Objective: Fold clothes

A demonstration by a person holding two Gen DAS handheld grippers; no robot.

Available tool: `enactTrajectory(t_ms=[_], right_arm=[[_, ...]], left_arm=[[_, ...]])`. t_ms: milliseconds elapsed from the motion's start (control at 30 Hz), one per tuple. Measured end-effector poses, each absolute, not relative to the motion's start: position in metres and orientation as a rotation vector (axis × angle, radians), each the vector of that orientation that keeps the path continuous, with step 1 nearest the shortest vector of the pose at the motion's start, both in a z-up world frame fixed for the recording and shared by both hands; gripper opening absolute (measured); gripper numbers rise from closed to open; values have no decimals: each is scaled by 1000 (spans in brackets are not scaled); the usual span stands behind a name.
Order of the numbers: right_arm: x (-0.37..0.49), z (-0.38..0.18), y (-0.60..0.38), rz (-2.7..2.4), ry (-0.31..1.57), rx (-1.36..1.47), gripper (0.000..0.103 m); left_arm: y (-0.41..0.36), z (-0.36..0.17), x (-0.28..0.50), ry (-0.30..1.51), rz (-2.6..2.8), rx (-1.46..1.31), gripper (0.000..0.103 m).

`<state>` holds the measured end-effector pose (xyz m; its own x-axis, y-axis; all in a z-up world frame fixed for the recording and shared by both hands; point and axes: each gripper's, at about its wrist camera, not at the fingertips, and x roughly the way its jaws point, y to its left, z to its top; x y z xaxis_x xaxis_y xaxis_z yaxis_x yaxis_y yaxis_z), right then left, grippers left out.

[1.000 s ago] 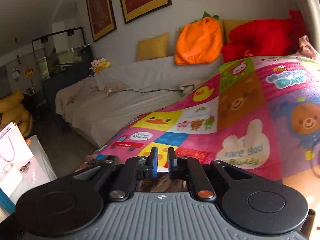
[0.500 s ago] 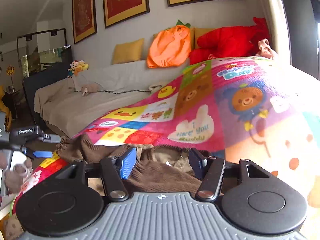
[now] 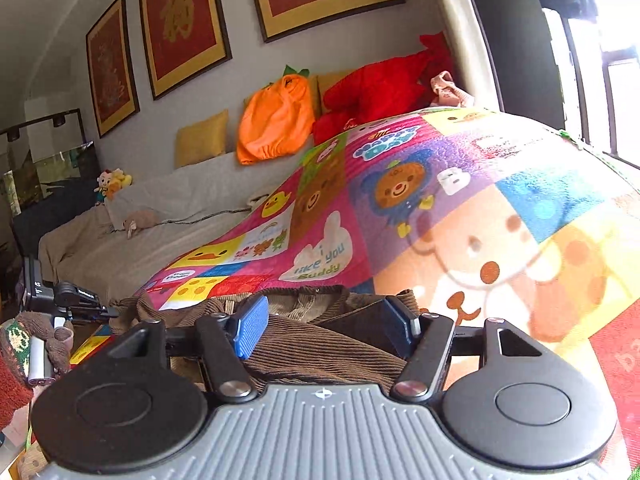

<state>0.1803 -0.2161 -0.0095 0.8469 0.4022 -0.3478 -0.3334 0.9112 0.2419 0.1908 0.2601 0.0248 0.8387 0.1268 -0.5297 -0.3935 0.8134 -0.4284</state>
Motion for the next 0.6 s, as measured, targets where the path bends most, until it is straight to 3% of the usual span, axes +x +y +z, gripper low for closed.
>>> enactTrajectory(t_ms=[167, 367, 433, 467, 500, 600], right_arm=[[183, -18, -231, 384, 385, 257, 66], [174, -24, -243, 361, 378, 277, 69], [170, -28, -251, 340, 381, 286, 72], [169, -30, -255, 328, 388, 291, 72], [170, -33, -258, 317, 399, 297, 73], [173, -41, -263, 289, 429, 312, 73]], left_arm=[[165, 92, 191, 361, -2, -383, 4], [95, 90, 208, 414, -180, -372, 8], [109, 72, 208, 454, -138, -462, 18], [123, 60, 203, 477, -82, -517, 36], [138, 47, 198, 500, -25, -570, 46], [185, 19, 176, 519, 159, -669, 53]])
